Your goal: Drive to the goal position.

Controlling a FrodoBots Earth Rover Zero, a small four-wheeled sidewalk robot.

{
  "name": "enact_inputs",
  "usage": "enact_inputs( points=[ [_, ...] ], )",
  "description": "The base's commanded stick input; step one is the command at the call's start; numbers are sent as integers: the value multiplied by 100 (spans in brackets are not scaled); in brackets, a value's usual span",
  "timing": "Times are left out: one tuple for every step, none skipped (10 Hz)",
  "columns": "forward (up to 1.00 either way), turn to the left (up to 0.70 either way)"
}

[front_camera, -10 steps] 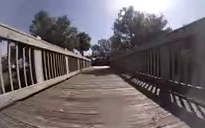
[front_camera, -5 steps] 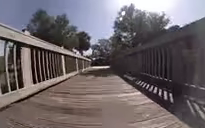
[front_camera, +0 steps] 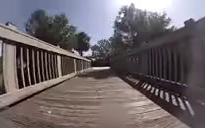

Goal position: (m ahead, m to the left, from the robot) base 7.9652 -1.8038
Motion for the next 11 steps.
enact_inputs(
  points=[
    [70,0],
    [70,0],
    [70,0],
    [70,0],
    [70,0],
    [70,0],
    [70,0],
    [70,0],
    [70,0],
    [70,0],
    [70,0]
  ],
)
